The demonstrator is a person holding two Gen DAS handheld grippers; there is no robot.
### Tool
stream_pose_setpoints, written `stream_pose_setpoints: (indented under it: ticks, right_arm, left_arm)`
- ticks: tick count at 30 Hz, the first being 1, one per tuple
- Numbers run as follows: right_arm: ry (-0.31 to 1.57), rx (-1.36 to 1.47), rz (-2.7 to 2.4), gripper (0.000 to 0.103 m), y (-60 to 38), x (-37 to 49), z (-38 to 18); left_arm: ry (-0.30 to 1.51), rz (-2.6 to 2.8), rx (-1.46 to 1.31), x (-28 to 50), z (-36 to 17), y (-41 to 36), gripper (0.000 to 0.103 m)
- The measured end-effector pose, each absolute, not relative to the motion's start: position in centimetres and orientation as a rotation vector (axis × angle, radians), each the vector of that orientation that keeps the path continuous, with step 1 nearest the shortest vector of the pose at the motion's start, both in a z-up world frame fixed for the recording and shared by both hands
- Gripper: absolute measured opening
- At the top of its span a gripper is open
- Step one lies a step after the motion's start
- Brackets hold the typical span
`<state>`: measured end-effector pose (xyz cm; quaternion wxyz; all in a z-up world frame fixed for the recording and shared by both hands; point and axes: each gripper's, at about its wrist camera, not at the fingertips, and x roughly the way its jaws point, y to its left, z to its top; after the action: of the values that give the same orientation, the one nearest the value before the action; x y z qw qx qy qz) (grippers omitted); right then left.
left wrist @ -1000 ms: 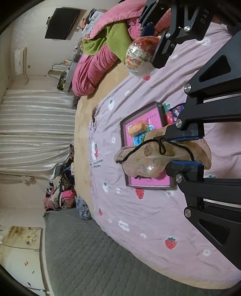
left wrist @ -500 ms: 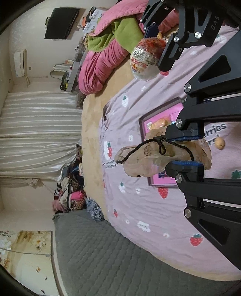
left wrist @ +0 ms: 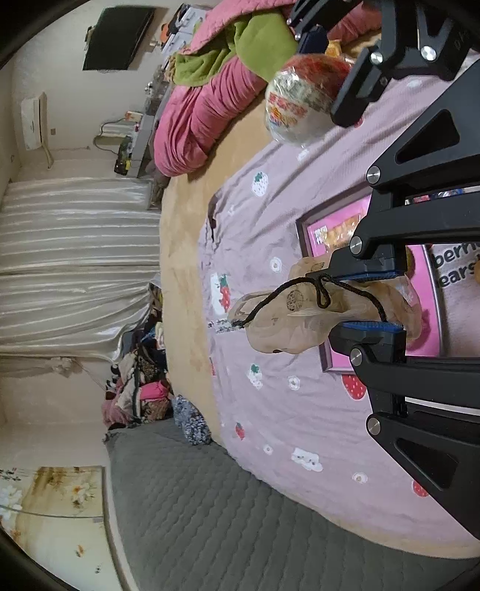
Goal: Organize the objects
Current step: 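Carry the mesh bag and candy jar with both tools over the tray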
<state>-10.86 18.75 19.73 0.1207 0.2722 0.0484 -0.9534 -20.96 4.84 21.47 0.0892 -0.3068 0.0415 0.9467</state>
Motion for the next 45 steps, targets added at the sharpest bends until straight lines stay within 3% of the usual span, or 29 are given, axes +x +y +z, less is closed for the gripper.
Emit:
stream_pose_setpoints:
  ticks: [28,45]
  right_arm:
    - [-0.012,0.930,-2.749,0.052,21.0,-19.7,6.4]
    - [0.053,1.064,-2.705,0.052,20.3,-22.4,0.4]
  left_arm:
    - [0.052,2.756,-1.024,-30.5,6.3,5.6,0.017]
    - [0.016,2.669,-1.076,-32.5,0.4,6.8,0.018]
